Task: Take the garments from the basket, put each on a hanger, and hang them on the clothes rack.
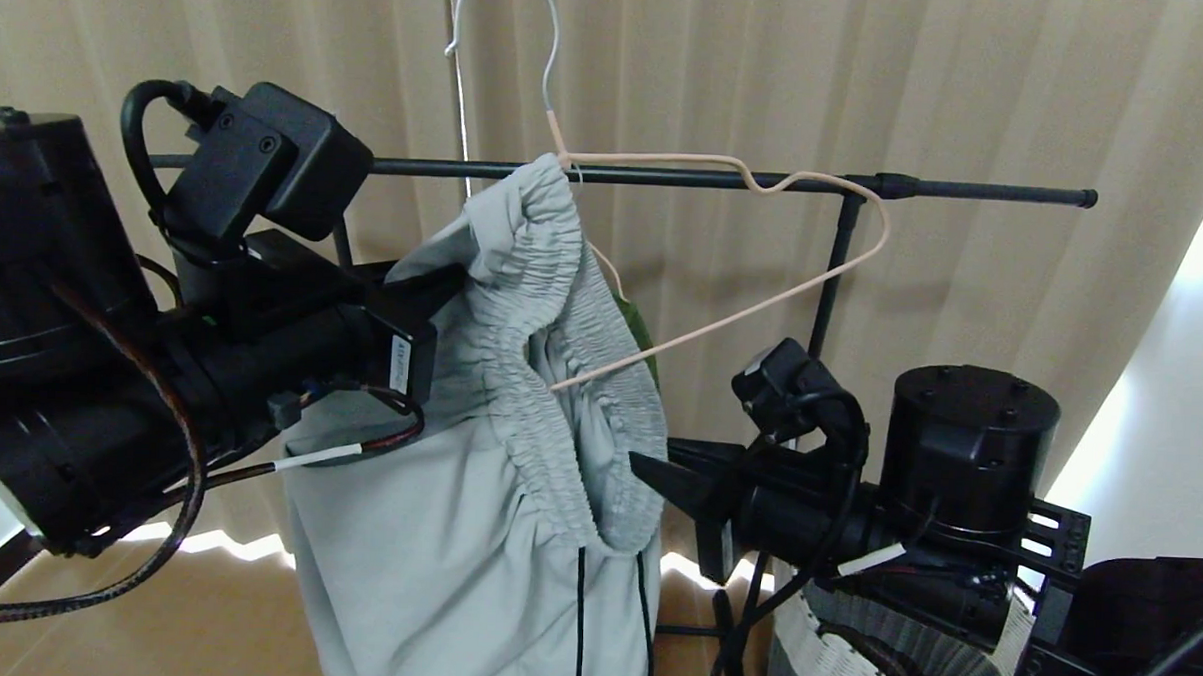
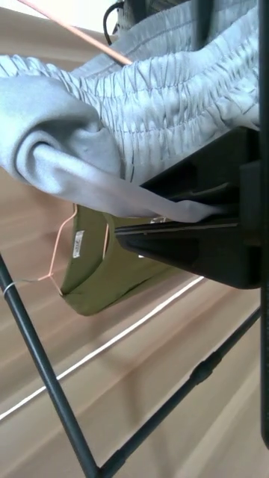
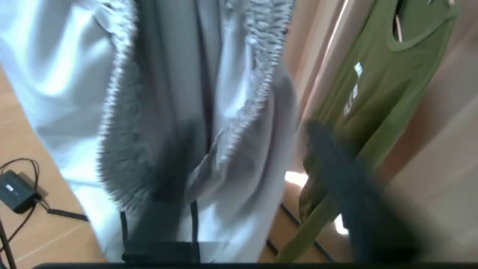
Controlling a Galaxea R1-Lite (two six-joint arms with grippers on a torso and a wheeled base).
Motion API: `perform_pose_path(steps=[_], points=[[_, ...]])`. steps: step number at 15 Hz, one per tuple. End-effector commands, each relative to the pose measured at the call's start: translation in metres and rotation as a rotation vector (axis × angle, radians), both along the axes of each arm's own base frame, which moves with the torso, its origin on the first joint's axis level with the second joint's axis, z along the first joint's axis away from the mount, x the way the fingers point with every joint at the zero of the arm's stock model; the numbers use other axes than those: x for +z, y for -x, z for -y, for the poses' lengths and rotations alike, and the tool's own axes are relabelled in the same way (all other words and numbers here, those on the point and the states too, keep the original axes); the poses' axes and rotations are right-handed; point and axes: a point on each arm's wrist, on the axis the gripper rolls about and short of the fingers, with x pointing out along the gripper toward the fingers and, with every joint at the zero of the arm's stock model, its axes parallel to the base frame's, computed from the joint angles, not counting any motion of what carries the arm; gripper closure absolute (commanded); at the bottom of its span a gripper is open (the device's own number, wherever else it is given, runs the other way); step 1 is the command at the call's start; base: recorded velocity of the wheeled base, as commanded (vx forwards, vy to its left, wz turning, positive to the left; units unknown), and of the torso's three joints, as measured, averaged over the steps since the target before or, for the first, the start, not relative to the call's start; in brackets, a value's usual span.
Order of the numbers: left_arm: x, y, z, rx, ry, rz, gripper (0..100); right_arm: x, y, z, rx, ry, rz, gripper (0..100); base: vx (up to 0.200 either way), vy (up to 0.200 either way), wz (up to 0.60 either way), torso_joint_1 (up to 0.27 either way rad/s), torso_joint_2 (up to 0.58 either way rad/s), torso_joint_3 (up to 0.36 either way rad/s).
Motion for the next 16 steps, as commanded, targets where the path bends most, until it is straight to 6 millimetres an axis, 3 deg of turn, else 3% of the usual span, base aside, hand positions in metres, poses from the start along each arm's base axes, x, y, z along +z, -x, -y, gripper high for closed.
perform_pose_path(steps=[1, 4, 8, 11, 16], points=[[0.000, 0.003, -0.002, -0.001, 0.001, 0.002, 100, -0.001, -0.003, 0.004, -0.015, 0.002, -0.002, 100, 0.000, 0.000, 0.00, 0.000, 0.00, 0.000], [-0.003, 0.011, -0.008, -0.003, -0.008, 0.000, 100, 0.000, -0.011, 0.016, -0.064, 0.001, -0.001, 100, 0.000, 0.000, 0.00, 0.000, 0.00, 0.000], [-0.001, 0.018, -0.015, 0.006, -0.004, 0.014, 100, 0.017, -0.035, 0.047, -0.193, -0.033, 0.054, 100, 0.000, 0.000, 0.00, 0.000, 0.00, 0.000], [-0.018, 0.025, -0.020, 0.007, -0.105, -0.001, 100, 0.038, -0.061, 0.072, -0.300, -0.072, 0.116, 100, 0.000, 0.000, 0.00, 0.000, 0.00, 0.000], [-0.034, 0.016, -0.045, 0.113, -0.269, -0.001, 100, 0.046, -0.072, 0.085, -0.352, -0.084, 0.141, 100, 0.000, 0.000, 0.00, 0.000, 0.00, 0.000]])
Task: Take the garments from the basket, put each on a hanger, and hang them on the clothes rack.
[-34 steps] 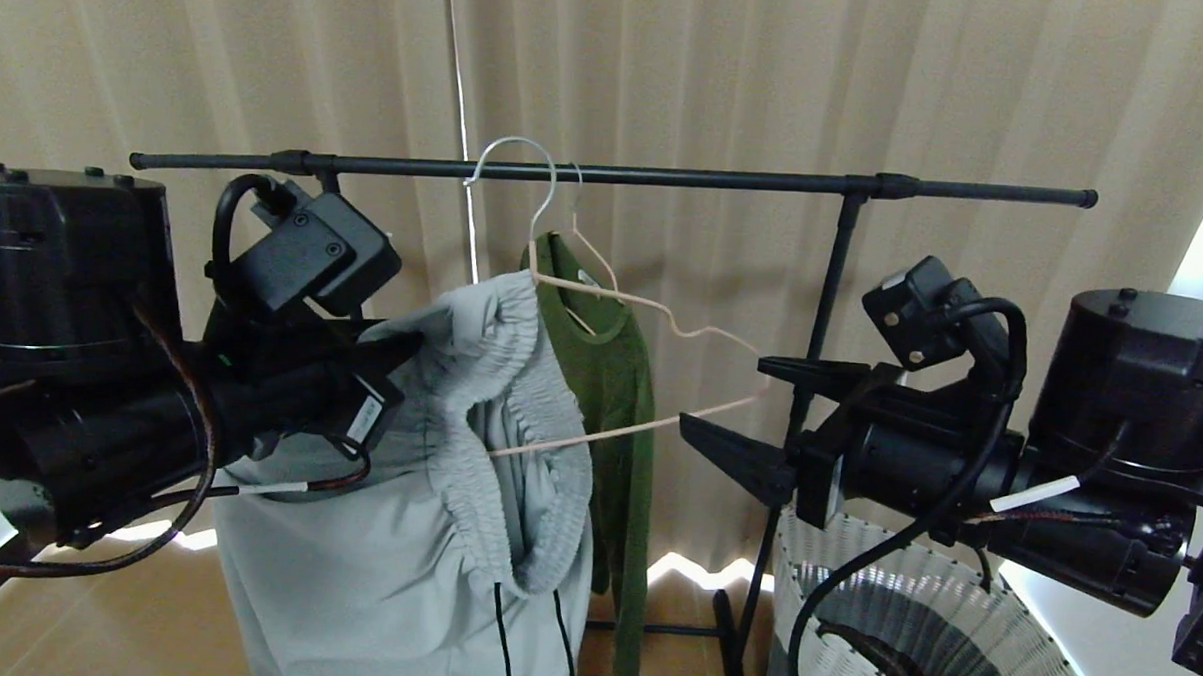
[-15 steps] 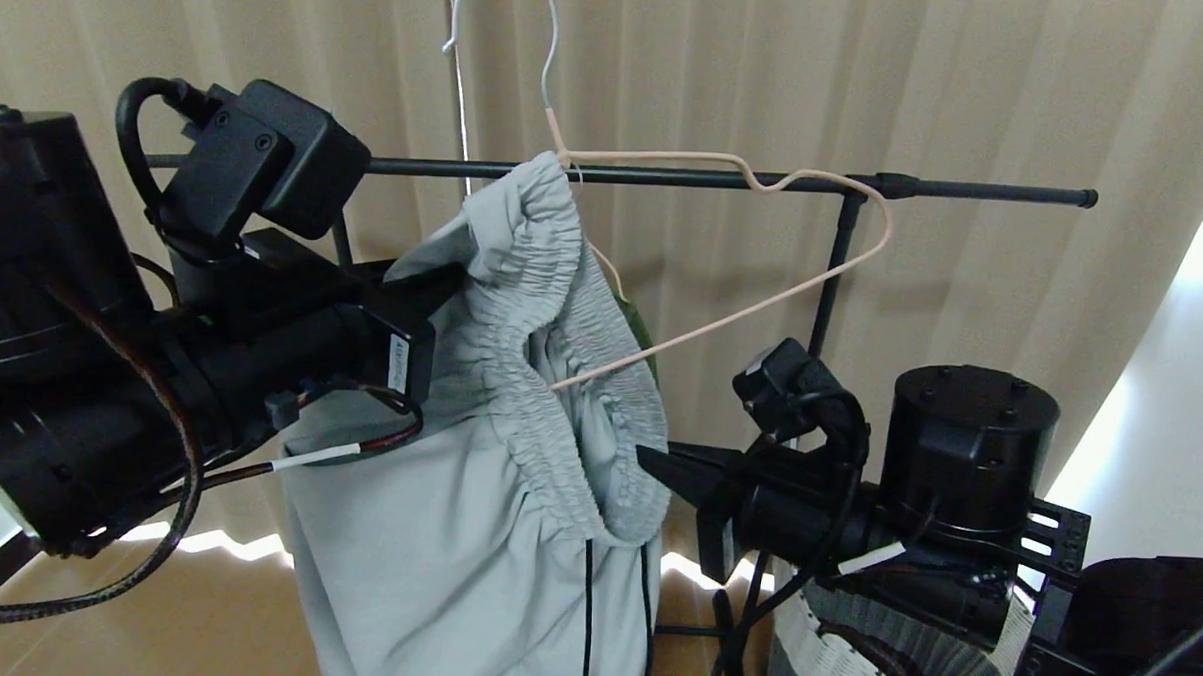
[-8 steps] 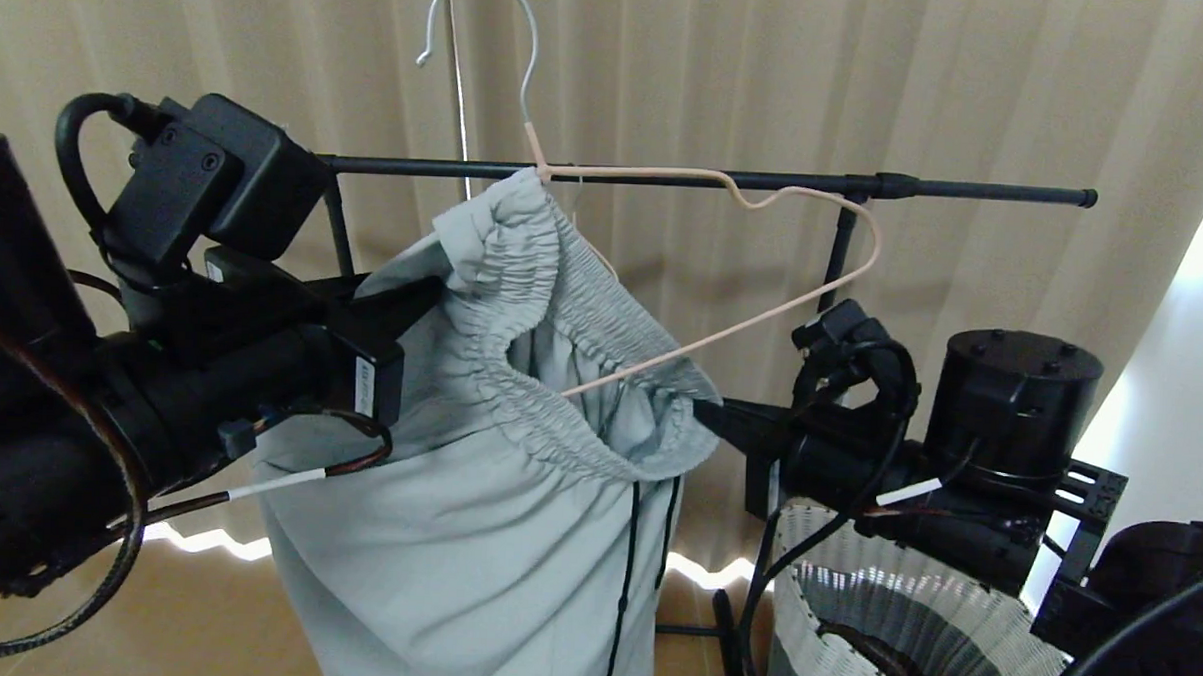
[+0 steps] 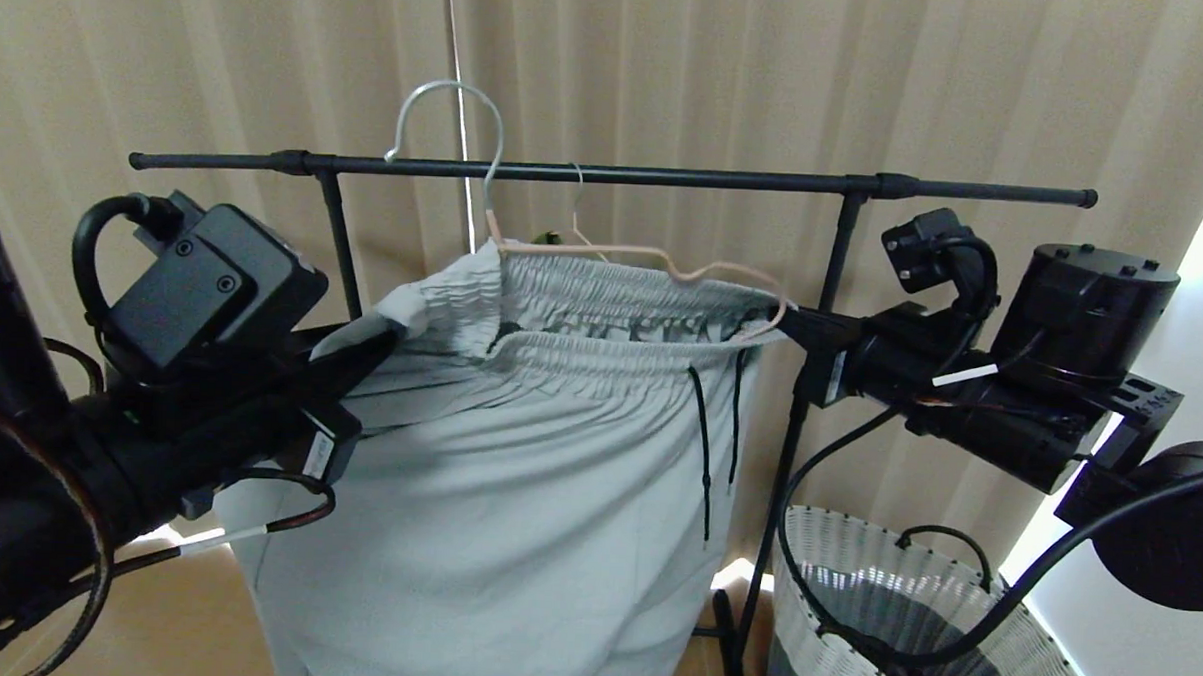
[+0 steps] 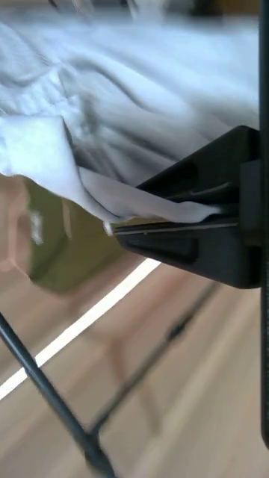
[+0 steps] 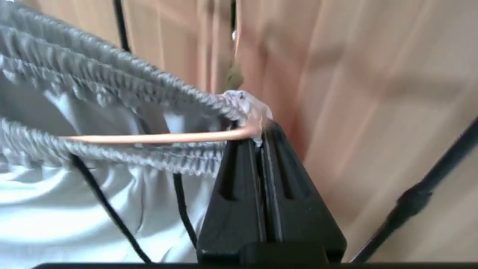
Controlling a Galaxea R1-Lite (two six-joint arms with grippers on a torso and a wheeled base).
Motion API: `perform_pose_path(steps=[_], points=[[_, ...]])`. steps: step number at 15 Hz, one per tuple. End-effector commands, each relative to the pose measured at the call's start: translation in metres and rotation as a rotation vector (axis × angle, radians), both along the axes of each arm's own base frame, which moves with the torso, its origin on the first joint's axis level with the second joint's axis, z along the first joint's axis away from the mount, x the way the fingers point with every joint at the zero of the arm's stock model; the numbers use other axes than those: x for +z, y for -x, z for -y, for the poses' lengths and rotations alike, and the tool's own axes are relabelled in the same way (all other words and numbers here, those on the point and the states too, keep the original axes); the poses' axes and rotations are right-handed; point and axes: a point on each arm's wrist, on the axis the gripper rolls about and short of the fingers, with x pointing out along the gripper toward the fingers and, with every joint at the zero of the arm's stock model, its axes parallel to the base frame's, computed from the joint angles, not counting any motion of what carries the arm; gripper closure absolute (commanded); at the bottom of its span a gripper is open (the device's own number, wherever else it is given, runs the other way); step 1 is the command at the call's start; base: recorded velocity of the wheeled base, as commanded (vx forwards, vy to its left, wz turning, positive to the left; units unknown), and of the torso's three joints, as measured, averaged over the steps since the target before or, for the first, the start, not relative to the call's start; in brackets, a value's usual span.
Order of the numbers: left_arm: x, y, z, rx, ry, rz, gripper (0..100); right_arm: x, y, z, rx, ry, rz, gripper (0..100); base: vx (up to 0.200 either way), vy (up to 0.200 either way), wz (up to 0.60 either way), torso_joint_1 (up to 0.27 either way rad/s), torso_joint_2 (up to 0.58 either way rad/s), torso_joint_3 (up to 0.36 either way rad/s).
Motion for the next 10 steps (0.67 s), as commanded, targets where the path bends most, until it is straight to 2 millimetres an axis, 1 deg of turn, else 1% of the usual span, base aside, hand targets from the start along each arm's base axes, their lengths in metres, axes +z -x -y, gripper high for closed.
perform_pose_path(steps=[1, 5, 7, 8, 9, 10], points=[[-0.007, -0.002, -0.010, 0.046, -0.030, -0.015, 100, 0.001, -0.003, 0.003, -0.015, -0.003, 0.005, 100, 0.000, 0.000, 0.00, 0.000, 0.00, 0.000], [-0.011, -0.003, -0.014, 0.065, -0.042, -0.029, 100, 0.004, -0.005, 0.007, -0.026, -0.006, 0.012, 100, 0.000, 0.000, 0.00, 0.000, 0.00, 0.000], [-0.016, -0.006, -0.019, 0.087, -0.102, -0.031, 100, 0.005, -0.004, 0.007, -0.025, -0.005, 0.011, 100, 0.000, 0.000, 0.00, 0.000, 0.00, 0.000], [-0.017, -0.006, -0.019, 0.091, -0.109, -0.032, 100, 0.003, -0.002, 0.005, -0.014, 0.001, -0.003, 100, 0.000, 0.000, 0.00, 0.000, 0.00, 0.000], [-0.017, -0.007, -0.019, 0.092, -0.111, -0.035, 100, 0.002, 0.003, -0.003, 0.015, 0.005, -0.013, 100, 0.000, 0.000, 0.00, 0.000, 0.00, 0.000], [-0.019, -0.009, -0.018, 0.097, -0.112, -0.042, 100, 0.001, 0.010, -0.016, 0.061, 0.008, -0.018, 100, 0.000, 0.000, 0.00, 0.000, 0.00, 0.000]])
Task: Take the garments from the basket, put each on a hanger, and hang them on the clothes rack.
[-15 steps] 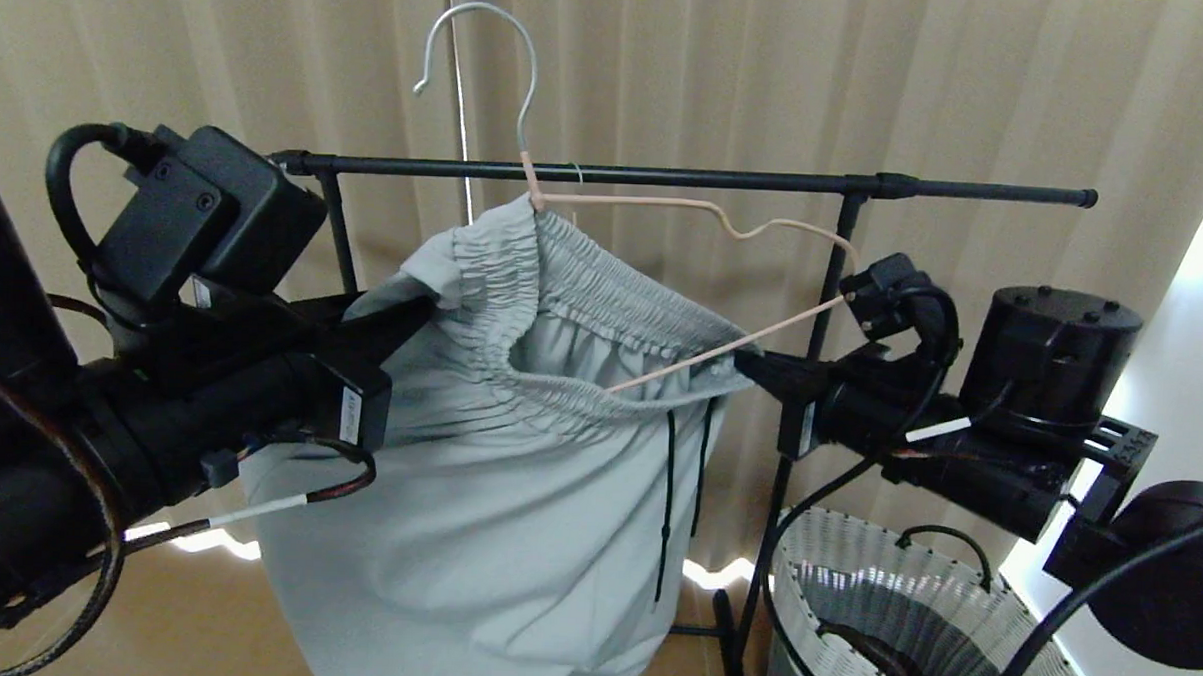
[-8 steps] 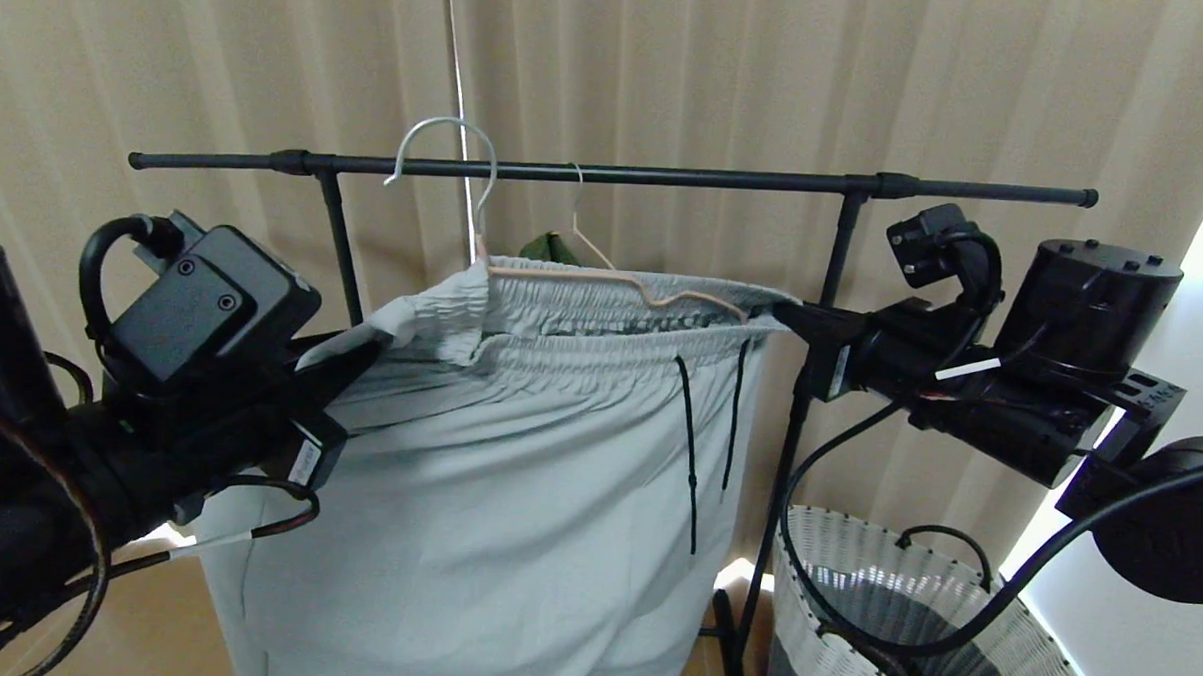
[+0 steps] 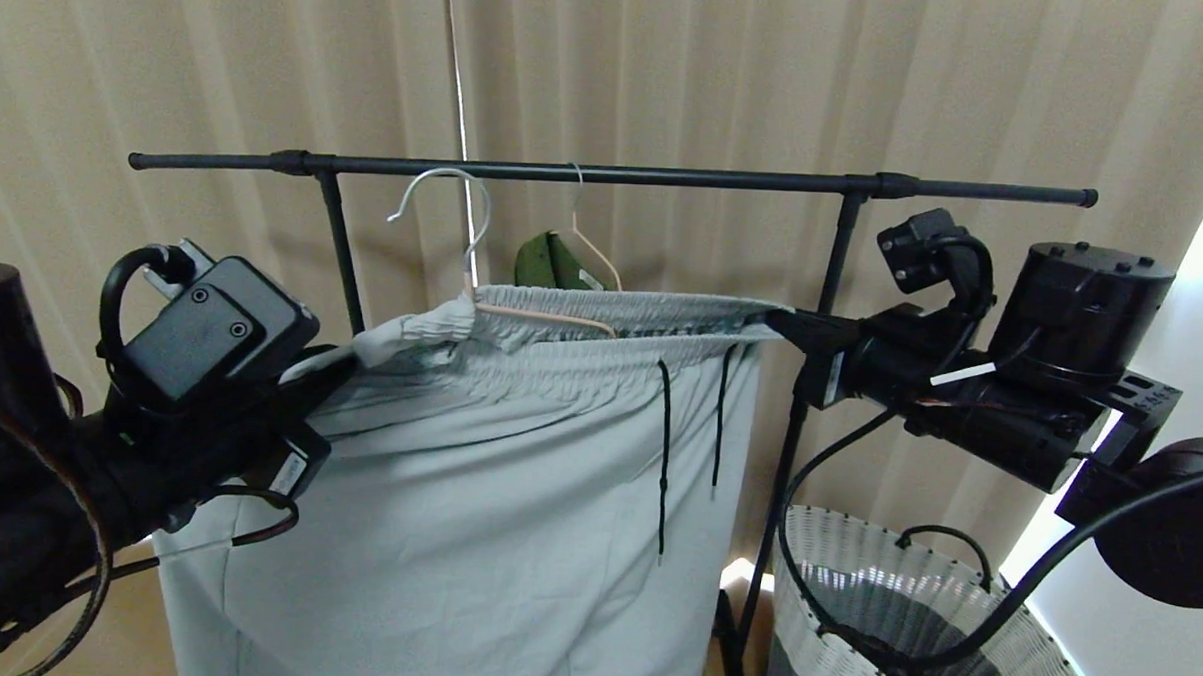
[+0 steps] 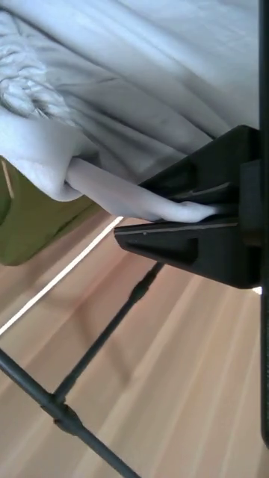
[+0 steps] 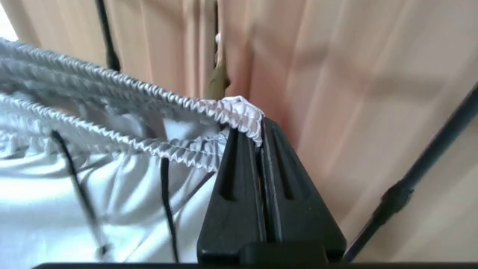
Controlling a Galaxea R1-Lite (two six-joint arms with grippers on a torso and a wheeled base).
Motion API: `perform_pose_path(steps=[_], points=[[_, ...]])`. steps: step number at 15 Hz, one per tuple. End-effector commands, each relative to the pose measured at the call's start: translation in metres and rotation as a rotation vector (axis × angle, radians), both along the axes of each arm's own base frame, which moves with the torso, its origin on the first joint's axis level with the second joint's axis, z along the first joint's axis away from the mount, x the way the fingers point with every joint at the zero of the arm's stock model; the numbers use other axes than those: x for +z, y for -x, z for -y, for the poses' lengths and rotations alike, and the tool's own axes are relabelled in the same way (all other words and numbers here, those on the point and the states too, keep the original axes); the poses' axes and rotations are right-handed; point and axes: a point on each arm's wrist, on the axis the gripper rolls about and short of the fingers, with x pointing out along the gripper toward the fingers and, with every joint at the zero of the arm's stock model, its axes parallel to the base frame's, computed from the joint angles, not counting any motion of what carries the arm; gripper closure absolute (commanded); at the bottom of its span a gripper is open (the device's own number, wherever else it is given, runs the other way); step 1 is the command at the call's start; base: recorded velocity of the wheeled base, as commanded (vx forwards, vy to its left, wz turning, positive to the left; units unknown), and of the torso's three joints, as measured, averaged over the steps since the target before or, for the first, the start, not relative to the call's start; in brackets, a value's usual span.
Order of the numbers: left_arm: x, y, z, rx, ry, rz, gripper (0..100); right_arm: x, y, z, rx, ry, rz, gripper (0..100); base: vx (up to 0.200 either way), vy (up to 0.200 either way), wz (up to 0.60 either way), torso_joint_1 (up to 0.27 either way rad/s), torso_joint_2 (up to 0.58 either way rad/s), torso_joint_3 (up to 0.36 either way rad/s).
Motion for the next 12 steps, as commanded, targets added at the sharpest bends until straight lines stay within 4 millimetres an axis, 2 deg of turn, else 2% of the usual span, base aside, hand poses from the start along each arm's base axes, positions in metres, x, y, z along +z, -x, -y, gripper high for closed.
perform_pose_path(steps=[1, 3, 6, 8, 12], points=[[-0.002, -0.004, 0.001, 0.012, -0.003, -0.012, 100, 0.000, 0.011, -0.018, 0.067, 0.001, 0.000, 100, 0.000, 0.000, 0.00, 0.000, 0.00, 0.000], [-0.007, -0.008, 0.004, 0.074, -0.010, -0.031, 100, -0.008, 0.028, -0.042, 0.157, 0.022, -0.036, 100, 0.000, 0.000, 0.00, 0.000, 0.00, 0.000], [-0.010, -0.018, 0.017, 0.155, 0.056, -0.052, 100, -0.025, 0.058, -0.064, 0.269, 0.056, -0.085, 100, 0.000, 0.000, 0.00, 0.000, 0.00, 0.000], [-0.008, -0.021, 0.022, 0.155, 0.094, -0.053, 100, -0.029, 0.065, -0.069, 0.296, 0.066, -0.098, 100, 0.000, 0.000, 0.00, 0.000, 0.00, 0.000], [-0.006, -0.019, 0.026, 0.139, 0.114, -0.048, 100, -0.032, 0.066, -0.069, 0.298, 0.080, -0.112, 100, 0.000, 0.000, 0.00, 0.000, 0.00, 0.000]])
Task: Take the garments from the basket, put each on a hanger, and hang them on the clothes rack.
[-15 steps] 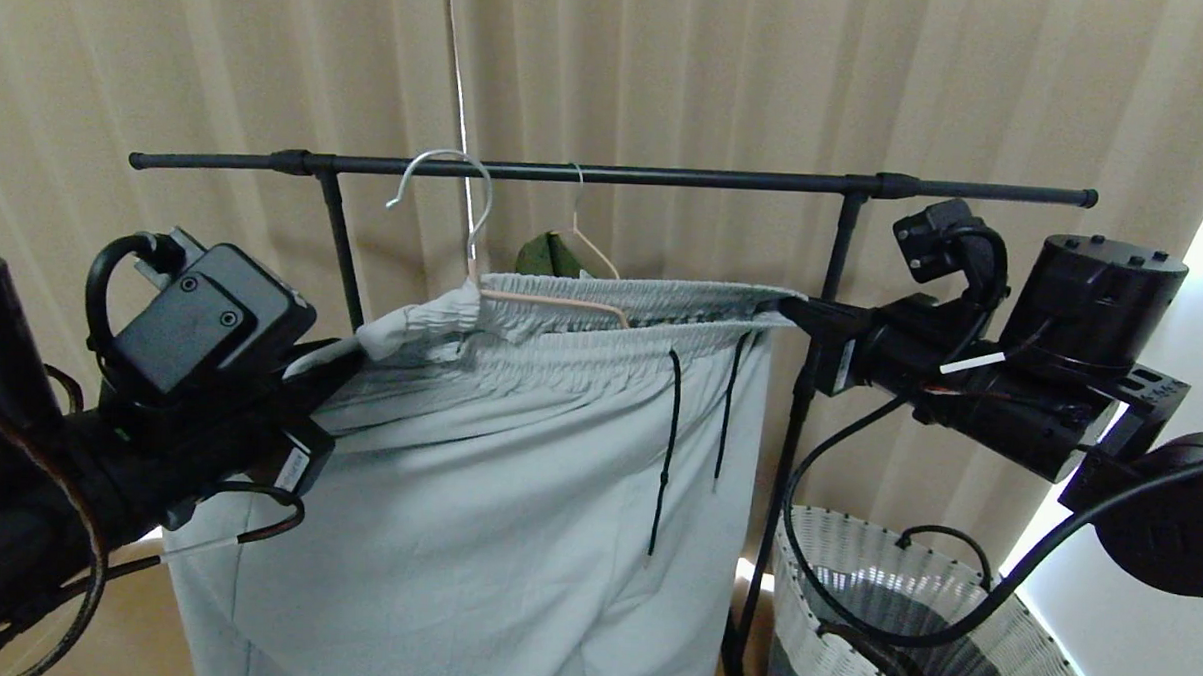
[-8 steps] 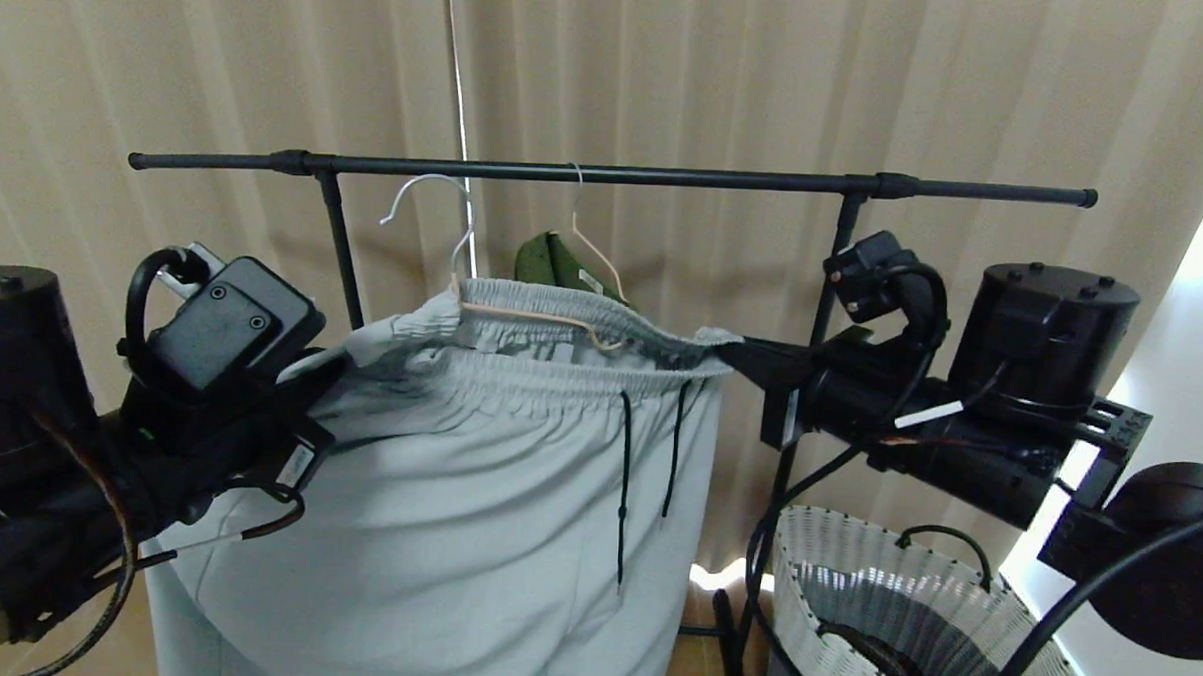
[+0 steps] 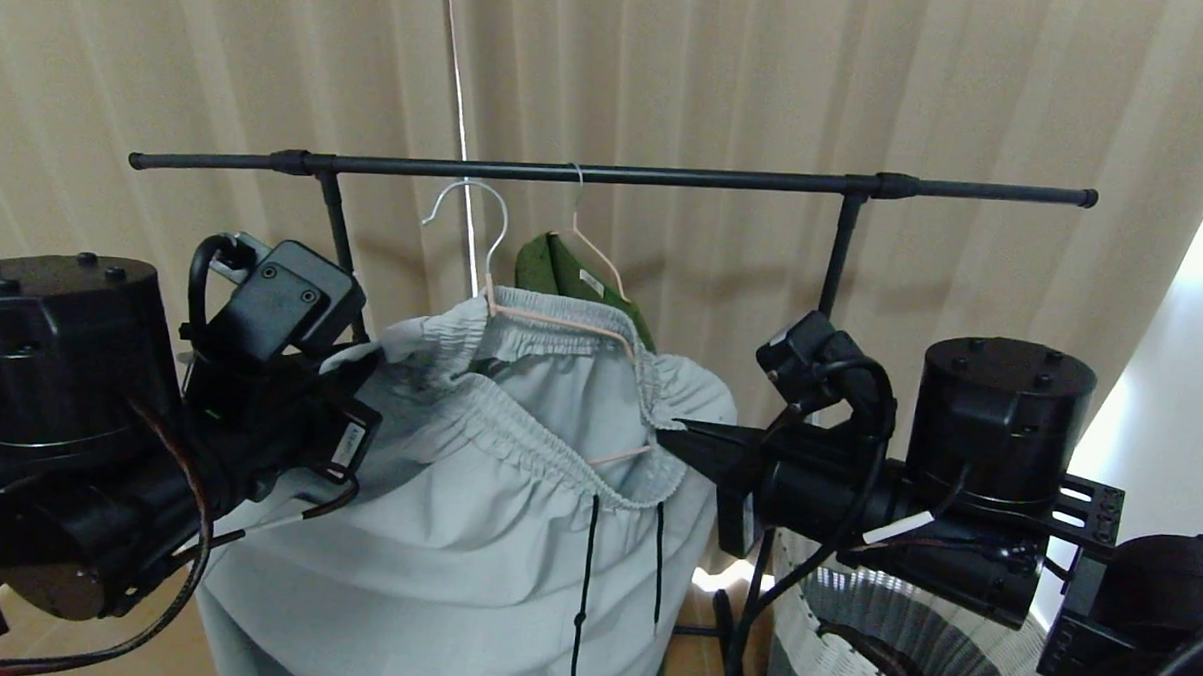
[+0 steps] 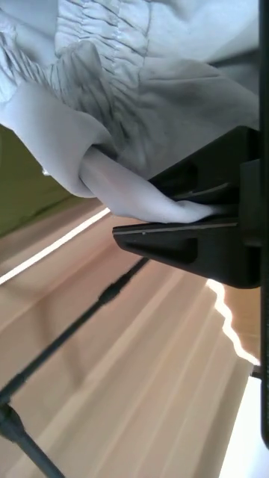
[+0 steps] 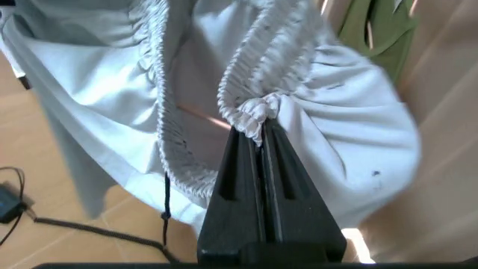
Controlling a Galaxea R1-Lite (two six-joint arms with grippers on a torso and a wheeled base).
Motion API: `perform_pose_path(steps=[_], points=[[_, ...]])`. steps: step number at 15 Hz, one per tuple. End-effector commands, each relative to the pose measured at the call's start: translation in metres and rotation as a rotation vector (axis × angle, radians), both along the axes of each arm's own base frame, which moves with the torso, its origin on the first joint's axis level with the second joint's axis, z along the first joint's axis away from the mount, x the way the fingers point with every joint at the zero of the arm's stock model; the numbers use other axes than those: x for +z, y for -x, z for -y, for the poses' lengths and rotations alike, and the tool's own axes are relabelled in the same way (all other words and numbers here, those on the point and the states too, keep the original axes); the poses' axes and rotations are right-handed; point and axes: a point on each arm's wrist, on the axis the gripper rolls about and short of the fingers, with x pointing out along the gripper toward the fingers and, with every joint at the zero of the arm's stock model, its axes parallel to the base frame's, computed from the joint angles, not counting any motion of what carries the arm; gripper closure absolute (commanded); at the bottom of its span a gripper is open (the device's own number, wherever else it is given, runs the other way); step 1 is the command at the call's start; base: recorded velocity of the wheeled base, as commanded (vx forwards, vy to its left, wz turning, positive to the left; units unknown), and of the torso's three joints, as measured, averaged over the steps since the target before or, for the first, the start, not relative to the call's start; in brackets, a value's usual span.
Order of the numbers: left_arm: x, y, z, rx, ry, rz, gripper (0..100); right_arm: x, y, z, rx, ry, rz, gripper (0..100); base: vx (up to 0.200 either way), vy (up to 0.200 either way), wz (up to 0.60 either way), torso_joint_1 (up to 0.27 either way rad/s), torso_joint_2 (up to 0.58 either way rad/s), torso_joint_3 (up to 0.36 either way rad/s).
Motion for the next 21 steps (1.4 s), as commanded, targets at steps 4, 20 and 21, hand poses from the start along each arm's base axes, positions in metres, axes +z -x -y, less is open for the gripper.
perform_pose_path(steps=[4, 20, 21], points=[[0.000, 0.000, 0.002, -0.015, 0.005, 0.001, 100, 0.005, -0.001, 0.007, -0.004, 0.043, 0.055, 0, 0.000, 0.000, 0.00, 0.000, 0.00, 0.000], [0.012, 0.033, 0.024, -0.213, 0.045, 0.067, 100, 0.031, -0.055, 0.002, -0.064, 0.183, 0.293, 0, 0.000, 0.000, 0.00, 0.000, 0.00, 0.000], [0.012, 0.036, 0.027, -0.253, 0.049, 0.065, 100, 0.030, -0.055, 0.001, -0.062, 0.183, 0.292, 0, 0.000, 0.000, 0.00, 0.000, 0.00, 0.000]])
